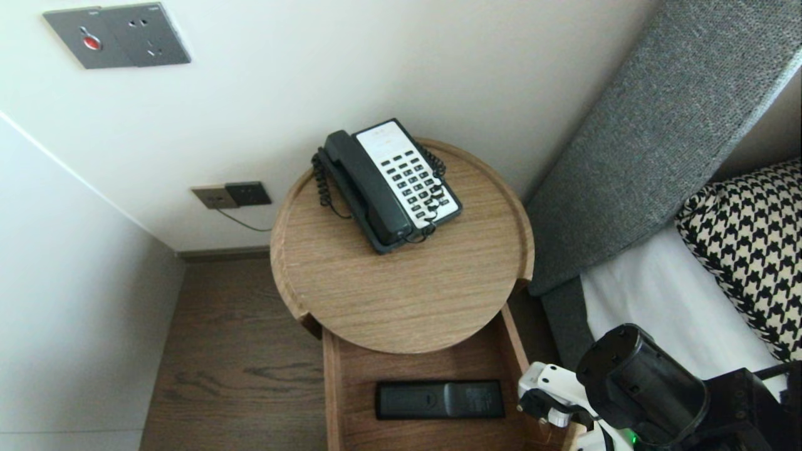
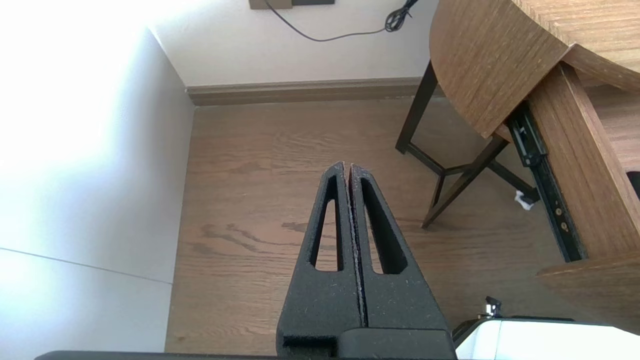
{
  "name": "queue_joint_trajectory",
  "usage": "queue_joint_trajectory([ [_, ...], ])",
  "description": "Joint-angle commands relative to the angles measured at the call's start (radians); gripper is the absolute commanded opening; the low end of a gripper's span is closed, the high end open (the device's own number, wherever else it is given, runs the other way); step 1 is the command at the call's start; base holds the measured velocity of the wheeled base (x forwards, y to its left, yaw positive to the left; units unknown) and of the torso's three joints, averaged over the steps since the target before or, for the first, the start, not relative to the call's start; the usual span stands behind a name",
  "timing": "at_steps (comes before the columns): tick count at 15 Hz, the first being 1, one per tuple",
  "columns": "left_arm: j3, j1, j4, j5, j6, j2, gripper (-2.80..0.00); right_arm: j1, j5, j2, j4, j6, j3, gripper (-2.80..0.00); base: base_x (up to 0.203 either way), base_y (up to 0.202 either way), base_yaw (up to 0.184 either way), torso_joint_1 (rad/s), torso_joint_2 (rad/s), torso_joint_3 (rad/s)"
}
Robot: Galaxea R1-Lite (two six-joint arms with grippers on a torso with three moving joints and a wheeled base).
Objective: Take the remote control out of the drawer one by one and place them on the table
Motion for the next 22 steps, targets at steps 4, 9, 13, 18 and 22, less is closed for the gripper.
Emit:
queue_joint_trajectory([
  [4,0.0,-0.001,0.0,0.001,0.0,0.001,-2.8,-0.021,-0.041,-0.066,-0.012,0.009,-0.132,-2.8,0.0,0.0,0.0,0.0,0.0,0.0],
  [9,0.0,0.0,0.0,0.001,0.0,0.001,-2.8,-0.031,-0.105,-0.178,0.149,-0.066,-0.262,-2.8,0.0,0.0,0.0,0.0,0.0,0.0],
  [13,0.0,-0.001,0.0,0.001,0.0,0.001,-2.8,-0.026,-0.191,-0.326,0.24,-0.115,-0.236,-2.8,0.0,0.0,0.0,0.0,0.0,0.0],
  [18,0.0,0.0,0.001,0.001,0.0,0.001,-2.8,0.196,-0.379,-0.344,0.344,-0.128,-0.255,-2.8,0.0,0.0,0.0,0.0,0.0,0.0],
  [22,0.0,0.0,0.0,0.001,0.0,0.001,-2.8,0.206,-0.393,-0.399,0.341,-0.128,-0.188,-2.8,0.0,0.0,0.0,0.0,0.0,0.0],
])
